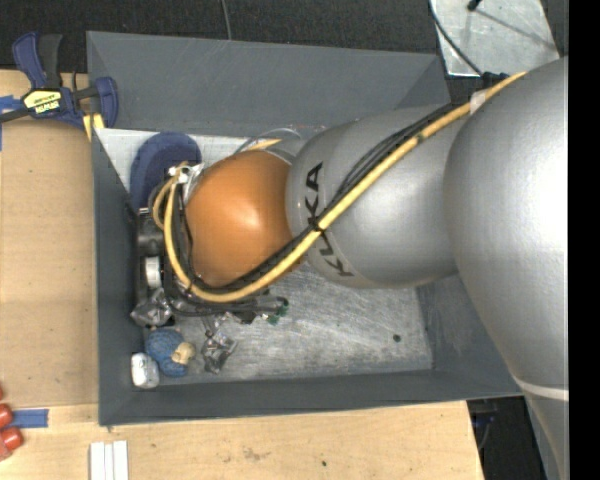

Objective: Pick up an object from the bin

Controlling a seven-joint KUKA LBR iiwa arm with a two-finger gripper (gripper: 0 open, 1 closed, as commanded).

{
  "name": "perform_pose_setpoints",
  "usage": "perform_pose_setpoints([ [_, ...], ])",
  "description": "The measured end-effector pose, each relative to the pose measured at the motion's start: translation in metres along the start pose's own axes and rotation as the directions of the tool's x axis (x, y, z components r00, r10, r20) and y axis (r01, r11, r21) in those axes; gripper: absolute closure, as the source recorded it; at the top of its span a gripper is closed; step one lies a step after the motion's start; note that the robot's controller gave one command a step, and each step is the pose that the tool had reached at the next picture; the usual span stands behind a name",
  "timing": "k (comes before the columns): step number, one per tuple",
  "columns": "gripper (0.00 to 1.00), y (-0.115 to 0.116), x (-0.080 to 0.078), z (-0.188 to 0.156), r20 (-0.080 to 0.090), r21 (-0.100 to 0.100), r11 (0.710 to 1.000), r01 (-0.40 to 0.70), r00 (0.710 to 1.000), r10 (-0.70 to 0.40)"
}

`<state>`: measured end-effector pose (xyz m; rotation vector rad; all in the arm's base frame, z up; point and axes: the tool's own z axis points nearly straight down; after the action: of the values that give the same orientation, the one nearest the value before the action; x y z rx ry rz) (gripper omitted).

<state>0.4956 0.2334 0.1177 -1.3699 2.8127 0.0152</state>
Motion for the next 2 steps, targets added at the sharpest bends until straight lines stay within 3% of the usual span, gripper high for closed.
perform_pose_setpoints([
  [1, 0.00, 0.0001, -0.0042, 0.0414, -0.022, 0.014, 0.973, 0.229, 0.973, -0.229],
  [2, 1.00, 0.0032, -0.0093, 0.0405, -0.003, 0.016, 0.973, 0.229, 0.973, -0.229],
])
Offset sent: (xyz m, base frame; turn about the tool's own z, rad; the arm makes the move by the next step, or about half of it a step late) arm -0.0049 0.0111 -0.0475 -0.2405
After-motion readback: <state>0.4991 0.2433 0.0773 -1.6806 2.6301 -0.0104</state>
